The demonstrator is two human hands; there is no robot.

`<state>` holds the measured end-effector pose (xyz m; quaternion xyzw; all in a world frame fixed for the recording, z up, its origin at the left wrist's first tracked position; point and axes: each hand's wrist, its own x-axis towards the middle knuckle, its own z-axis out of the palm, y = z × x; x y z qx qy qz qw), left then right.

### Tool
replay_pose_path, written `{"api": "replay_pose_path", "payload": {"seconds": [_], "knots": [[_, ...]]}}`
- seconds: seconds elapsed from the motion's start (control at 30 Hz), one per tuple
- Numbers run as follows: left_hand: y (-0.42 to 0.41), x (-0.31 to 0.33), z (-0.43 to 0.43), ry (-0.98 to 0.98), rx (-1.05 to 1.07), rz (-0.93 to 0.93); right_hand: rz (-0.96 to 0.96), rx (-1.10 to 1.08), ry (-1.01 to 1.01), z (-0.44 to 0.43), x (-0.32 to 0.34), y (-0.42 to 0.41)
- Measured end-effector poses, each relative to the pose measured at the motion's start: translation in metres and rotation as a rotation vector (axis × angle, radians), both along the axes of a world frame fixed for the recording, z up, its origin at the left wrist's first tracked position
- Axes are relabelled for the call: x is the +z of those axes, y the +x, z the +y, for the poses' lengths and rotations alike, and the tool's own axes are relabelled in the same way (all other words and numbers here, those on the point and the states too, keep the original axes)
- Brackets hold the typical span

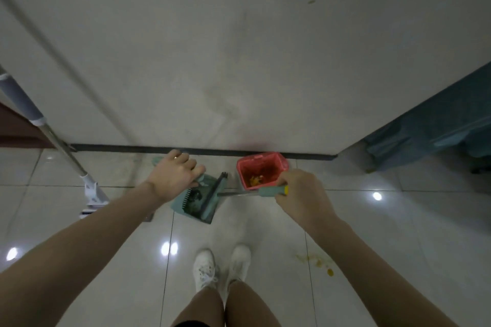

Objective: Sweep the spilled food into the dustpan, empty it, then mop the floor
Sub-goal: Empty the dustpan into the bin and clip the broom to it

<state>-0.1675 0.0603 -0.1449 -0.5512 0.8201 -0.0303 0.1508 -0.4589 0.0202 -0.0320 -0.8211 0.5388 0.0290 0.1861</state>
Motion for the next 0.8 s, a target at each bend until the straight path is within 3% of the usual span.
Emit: {"api": "replay_pose_path", "payload": {"seconds": [0.17, 0.33, 0.53, 0.8], "knots": [[-0.016, 0.0, -0.026, -0.075, 0.067, 0.092, -0.32, -0.082, -0.078, -0.003, -0.003, 0.019], [-0.039, 0.006, -0.035, 0.025, 0.091, 0.129, -0.512, -0.103, -0.154, -0.006, 0.001, 0.029], [-0.064, 0.01, -0.059, 0.093, -0.043, 0.195, -0.543, -0.083, -0.203, -0.011, 0.003, 0.034], [-0.054, -0.019, -0.087, 0.109, -0.187, 0.237, -0.498, -0.237, -0.238, -0.01, -0.004, 0.062]]}}
